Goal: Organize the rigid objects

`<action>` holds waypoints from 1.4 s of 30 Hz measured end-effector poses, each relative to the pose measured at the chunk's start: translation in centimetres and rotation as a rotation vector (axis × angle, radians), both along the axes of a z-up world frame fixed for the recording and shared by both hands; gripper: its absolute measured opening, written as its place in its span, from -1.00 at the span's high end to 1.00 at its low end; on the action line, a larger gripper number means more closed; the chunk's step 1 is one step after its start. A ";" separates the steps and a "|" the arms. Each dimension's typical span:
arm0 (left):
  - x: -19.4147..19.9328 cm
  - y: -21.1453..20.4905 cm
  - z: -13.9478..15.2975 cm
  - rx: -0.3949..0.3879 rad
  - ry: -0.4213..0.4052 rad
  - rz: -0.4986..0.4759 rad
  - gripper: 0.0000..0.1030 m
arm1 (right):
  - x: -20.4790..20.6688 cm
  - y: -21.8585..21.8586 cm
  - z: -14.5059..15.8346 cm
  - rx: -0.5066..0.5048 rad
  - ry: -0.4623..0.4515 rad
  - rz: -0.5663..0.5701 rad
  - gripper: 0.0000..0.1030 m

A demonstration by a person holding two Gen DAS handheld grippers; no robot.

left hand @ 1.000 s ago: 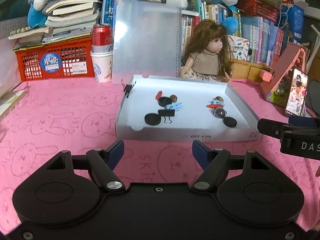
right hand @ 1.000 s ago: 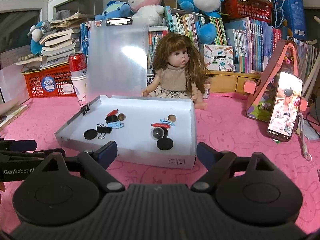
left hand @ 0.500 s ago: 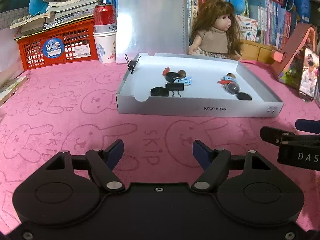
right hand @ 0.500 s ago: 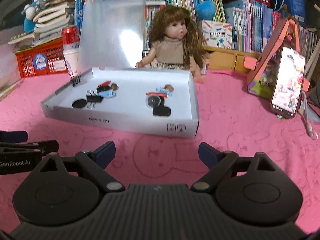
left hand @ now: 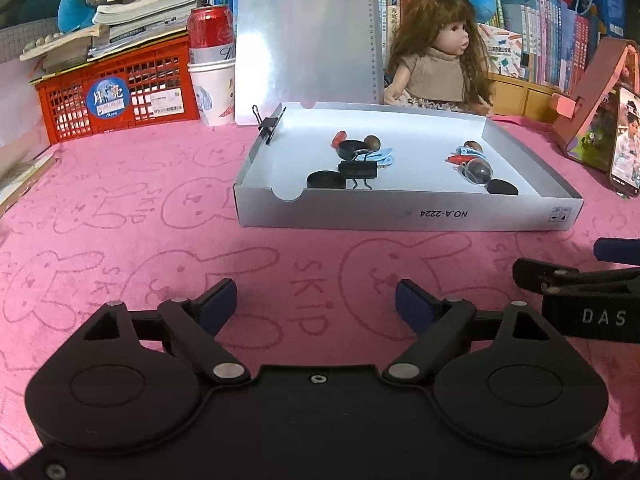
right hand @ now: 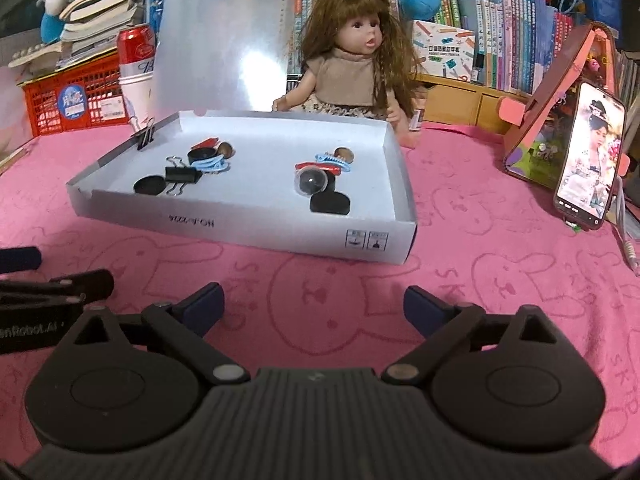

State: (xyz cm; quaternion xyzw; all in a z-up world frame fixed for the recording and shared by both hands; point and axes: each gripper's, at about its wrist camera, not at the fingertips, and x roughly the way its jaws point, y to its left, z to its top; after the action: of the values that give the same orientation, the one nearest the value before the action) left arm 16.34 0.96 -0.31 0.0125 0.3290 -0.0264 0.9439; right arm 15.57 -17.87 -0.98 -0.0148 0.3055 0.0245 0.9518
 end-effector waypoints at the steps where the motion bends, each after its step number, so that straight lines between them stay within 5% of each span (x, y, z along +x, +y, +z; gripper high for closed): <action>1: 0.0 0.0 0.0 -0.001 0.001 0.001 -0.70 | 0.2 0.0 -0.1 0.002 0.006 -0.002 -0.98; 19: 0.7 0.4 -0.2 0.008 0.027 0.033 -1.00 | 0.6 -0.4 -0.7 0.040 0.050 -0.002 -1.00; 42: 0.7 0.5 -0.3 0.006 0.028 0.034 -1.00 | 0.6 -0.5 -0.8 0.042 0.050 -0.002 -1.00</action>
State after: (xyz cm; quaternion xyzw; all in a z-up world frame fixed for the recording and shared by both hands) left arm 17.03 1.44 -0.57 0.0091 0.3423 -0.0094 0.9395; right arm 16.16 -18.36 -1.74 0.0064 0.3286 0.0302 0.9440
